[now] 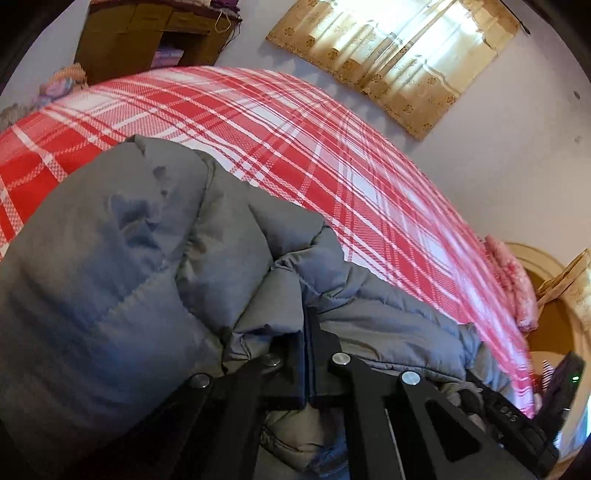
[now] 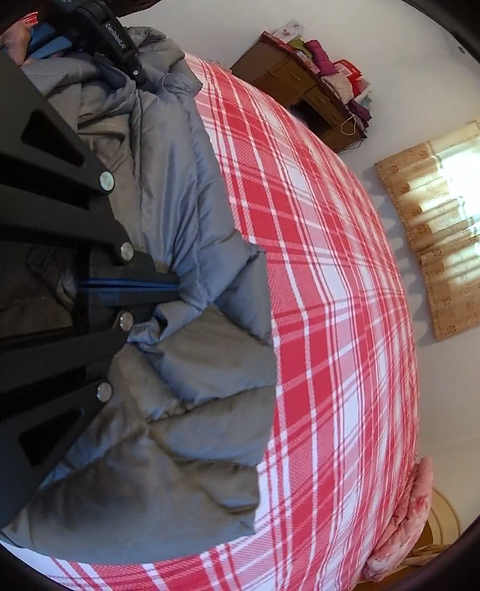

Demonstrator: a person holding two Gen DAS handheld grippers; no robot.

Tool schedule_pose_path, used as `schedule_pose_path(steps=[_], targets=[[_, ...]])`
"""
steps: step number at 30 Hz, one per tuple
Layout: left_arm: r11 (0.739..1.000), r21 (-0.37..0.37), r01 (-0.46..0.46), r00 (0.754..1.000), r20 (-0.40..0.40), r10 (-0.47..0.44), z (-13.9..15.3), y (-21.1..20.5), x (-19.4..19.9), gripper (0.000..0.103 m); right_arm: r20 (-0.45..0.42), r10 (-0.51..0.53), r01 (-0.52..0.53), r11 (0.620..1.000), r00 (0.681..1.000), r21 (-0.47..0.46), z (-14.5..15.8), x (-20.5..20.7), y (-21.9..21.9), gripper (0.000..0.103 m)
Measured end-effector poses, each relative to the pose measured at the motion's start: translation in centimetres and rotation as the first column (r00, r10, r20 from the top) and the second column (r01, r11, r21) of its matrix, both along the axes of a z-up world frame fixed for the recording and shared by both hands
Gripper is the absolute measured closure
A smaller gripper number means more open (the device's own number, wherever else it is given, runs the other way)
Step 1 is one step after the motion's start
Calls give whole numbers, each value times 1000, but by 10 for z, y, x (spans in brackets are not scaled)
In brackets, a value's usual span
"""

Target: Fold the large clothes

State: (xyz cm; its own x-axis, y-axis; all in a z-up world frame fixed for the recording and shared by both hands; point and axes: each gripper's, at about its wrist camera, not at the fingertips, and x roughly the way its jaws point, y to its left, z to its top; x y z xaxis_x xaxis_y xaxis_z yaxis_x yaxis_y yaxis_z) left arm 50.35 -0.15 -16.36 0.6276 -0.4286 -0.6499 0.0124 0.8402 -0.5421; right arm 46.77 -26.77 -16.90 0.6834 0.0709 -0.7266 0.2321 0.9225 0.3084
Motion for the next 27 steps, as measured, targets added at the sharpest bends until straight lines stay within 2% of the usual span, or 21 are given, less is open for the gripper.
schedule_pose_path(steps=[1, 3, 4, 6, 7, 8, 10, 13, 16, 20, 23, 27], targets=[[1000, -10, 5, 1000, -16, -6, 3, 3, -2, 100, -3, 2, -2, 999, 1000, 42, 1, -1, -5, 103], [1000, 21, 15, 1000, -19, -14, 20, 5, -13, 100, -9, 19, -17, 991, 1000, 131, 9, -9, -18, 97], [999, 39, 20, 1000, -4, -20, 31, 6, -22, 100, 23, 24, -27, 989, 999, 146, 20, -19, -22, 89], [996, 49, 77, 997, 27, -78, 55, 10, -43, 100, 116, 20, -35, 991, 993, 128, 47, -49, -23, 82], [994, 48, 103, 994, 39, -105, 66, 13, -53, 100, 151, 23, -42, 992, 988, 122, 59, -63, -24, 73], [992, 39, 122, 990, 60, -124, 82, 21, -71, 100, 189, 23, -44, 993, 982, 111, 76, -86, -26, 57], [988, 20, 154, 981, 115, -155, 102, 34, -100, 100, 245, 21, -46, 994, 969, 99, 98, -126, -31, 46], [984, 74, 159, 974, 149, -169, 133, 62, -159, 100, 283, 46, -79, 991, 958, 107, 121, -182, -34, 46], [979, 122, 166, 964, 191, -187, 151, 89, -222, 100, 325, 56, -91, 992, 944, 91, 139, -259, -42, 43], [977, 90, 194, 948, 241, -210, 156, 131, -302, 100, 363, 63, -79, 996, 930, 30, 152, -352, -53, 28], [983, 57, 174, 953, 242, -183, 149, 158, -348, 100, 371, 69, -73, 997, 926, -2, 154, -412, -56, 20], [986, -36, 161, 963, 222, -150, 128, 184, -392, 99, 346, 91, -89, 996, 934, -22, 144, -471, -53, 19]])
